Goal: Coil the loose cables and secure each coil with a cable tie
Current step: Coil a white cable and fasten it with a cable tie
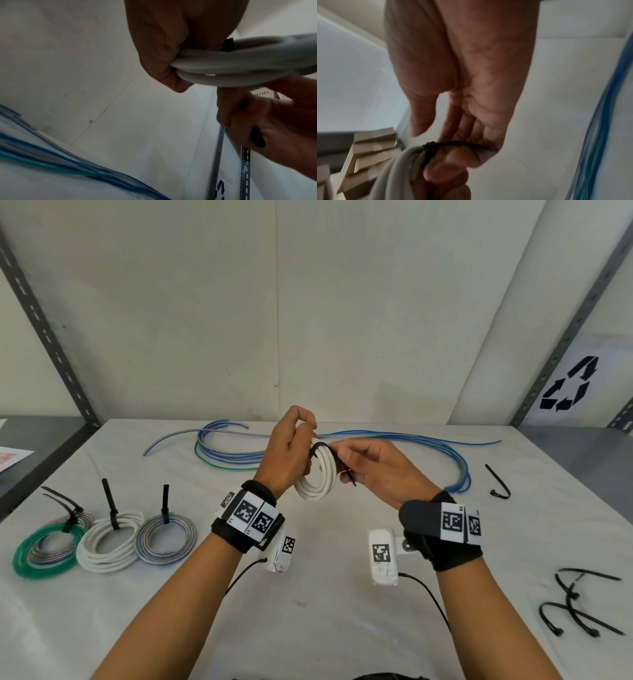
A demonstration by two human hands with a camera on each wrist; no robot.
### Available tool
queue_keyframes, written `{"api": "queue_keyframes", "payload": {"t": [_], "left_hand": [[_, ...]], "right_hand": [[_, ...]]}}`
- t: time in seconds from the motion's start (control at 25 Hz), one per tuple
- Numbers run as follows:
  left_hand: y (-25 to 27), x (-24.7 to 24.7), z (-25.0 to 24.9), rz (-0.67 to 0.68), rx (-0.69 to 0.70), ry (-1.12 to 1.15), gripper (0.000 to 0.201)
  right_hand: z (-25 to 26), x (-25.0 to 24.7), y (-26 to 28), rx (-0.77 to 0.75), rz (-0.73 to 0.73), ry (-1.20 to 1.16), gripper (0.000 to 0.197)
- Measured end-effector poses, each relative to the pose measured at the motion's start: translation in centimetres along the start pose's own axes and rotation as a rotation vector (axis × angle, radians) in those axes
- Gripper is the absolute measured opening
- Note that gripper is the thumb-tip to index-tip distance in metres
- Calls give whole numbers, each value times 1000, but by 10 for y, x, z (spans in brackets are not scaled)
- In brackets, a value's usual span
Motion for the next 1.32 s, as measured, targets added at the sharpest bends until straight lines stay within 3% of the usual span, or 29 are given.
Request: {"api": "queue_keyframes", "payload": {"t": [0.12, 0.28, 0.44, 0.48, 0.6, 0.68, 0.88, 1.16, 1.32], "left_hand": [[1, 2, 5, 30, -26, 74, 19], [-2, 2, 11, 35, -57, 18, 29], [6, -27, -2, -334, 13, -174, 41], [6, -26, -7, -345, 31, -223, 40], [-2, 5, -2, -43, -73, -364, 39], [-3, 17, 4, 91, -37, -416, 36], [-1, 13, 13, 95, -3, -476, 31], [-2, 5, 15, 5, -40, -165, 15], [3, 8, 1, 15, 79, -247, 15]], "right_hand": [[8, 3, -1, 6, -19, 146, 22], [1, 7, -2, 39, -65, -17, 15], [-3, -6, -3, 32, -246, -45, 14], [-1, -11, -3, 17, -301, -16, 14], [3, -20, -4, -17, -441, 78, 21], [7, -21, -4, -25, -477, 182, 18], [17, -14, -5, 45, -521, 710, 14], [22, -8, -8, -19, -558, 803, 21], [19, -11, -8, -10, -592, 758, 19]]}}
Point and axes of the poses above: each hand's wrist, its own y-axis away from the middle knuckle, its own x-axis out of the palm, z = x × y, the point moved 8 cm from there along -y, towards the middle knuckle, and after that the axes turned 12 degrees about z, right-handed, at the moved point
